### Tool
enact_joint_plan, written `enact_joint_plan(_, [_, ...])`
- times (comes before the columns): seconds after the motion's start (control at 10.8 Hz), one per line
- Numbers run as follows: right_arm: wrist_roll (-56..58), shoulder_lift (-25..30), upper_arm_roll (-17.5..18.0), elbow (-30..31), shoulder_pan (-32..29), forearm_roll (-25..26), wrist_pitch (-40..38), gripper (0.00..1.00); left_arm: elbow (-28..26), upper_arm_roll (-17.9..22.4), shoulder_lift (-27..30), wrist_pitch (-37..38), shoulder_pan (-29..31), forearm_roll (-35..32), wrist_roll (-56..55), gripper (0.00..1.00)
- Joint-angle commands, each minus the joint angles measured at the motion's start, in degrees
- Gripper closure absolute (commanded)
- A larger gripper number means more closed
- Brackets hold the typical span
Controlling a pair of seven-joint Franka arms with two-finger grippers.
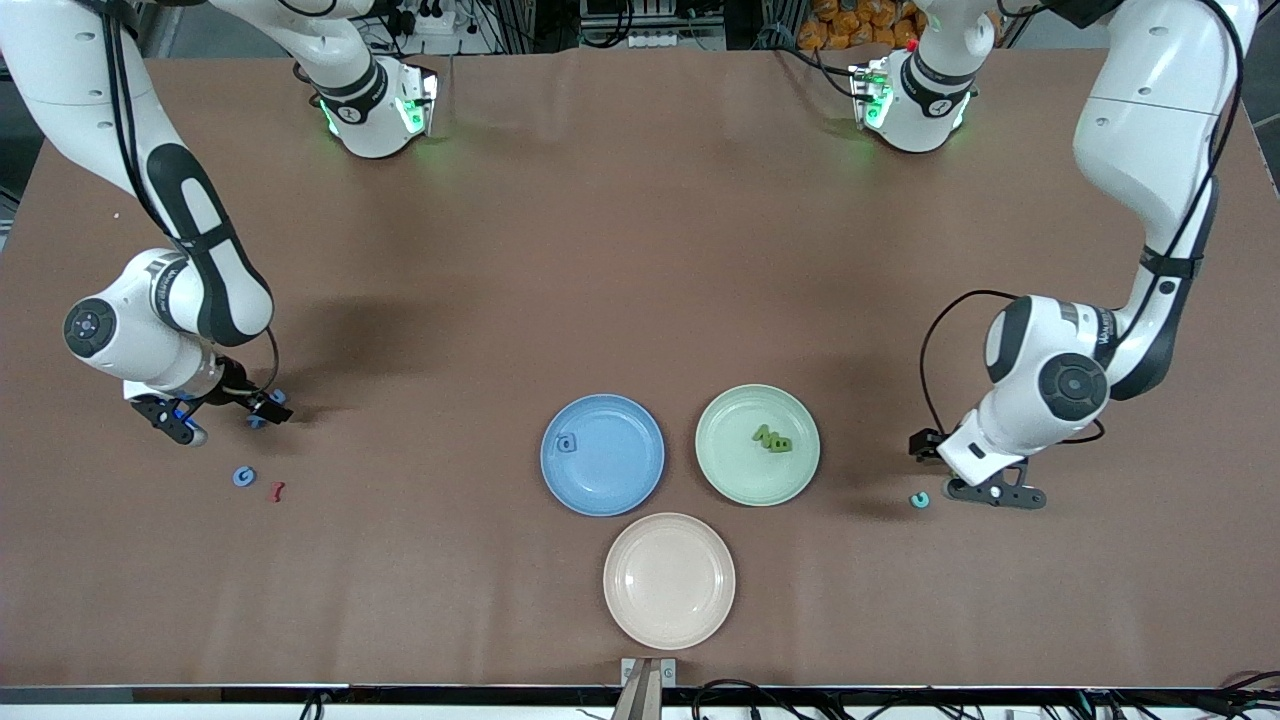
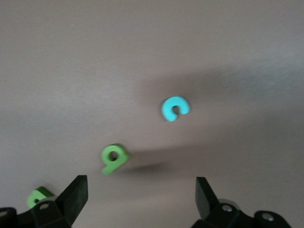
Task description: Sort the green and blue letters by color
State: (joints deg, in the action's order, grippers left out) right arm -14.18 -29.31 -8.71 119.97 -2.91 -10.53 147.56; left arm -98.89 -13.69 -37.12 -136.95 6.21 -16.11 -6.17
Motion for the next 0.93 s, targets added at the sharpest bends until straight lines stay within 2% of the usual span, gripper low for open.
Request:
enact_joint_plan(0.0, [1.3,0.2,0.9,1.2,-1.0,-0.7,1.1,0.4,0.7,-1.9,-2.7,-2.2,4.5,-2.4,6.5,0.0])
enact_joint_plan(0.09, [2.6,0.1,0.9,1.3,-1.1,-0.7,1.3,0.95,0.7,-1.9,-3.6,-3.7,5.5,-2.6,7.7,0.0])
enact_joint_plan(0.19, [2.8,0.0,0.9,1.5,-1.2,-0.7,1.8,1.0,0.8,-1.9,-4.1,-4.6,5.7,-2.6,8.3,0.0])
enact_joint_plan(0.65, [2.8,0.4,1.0,1.4,-1.0,-0.7,1.4,1.0,1.6,-1.9,-5.2,-4.8,5.5,-2.4,8.4,0.0])
enact_joint_plan(0.83, [2.1,1.0,1.1,0.1,1.1,-0.7,1.0,1.0,1.9,-1.9,-6.0,-5.9,5.4,-2.3,7.9,0.0])
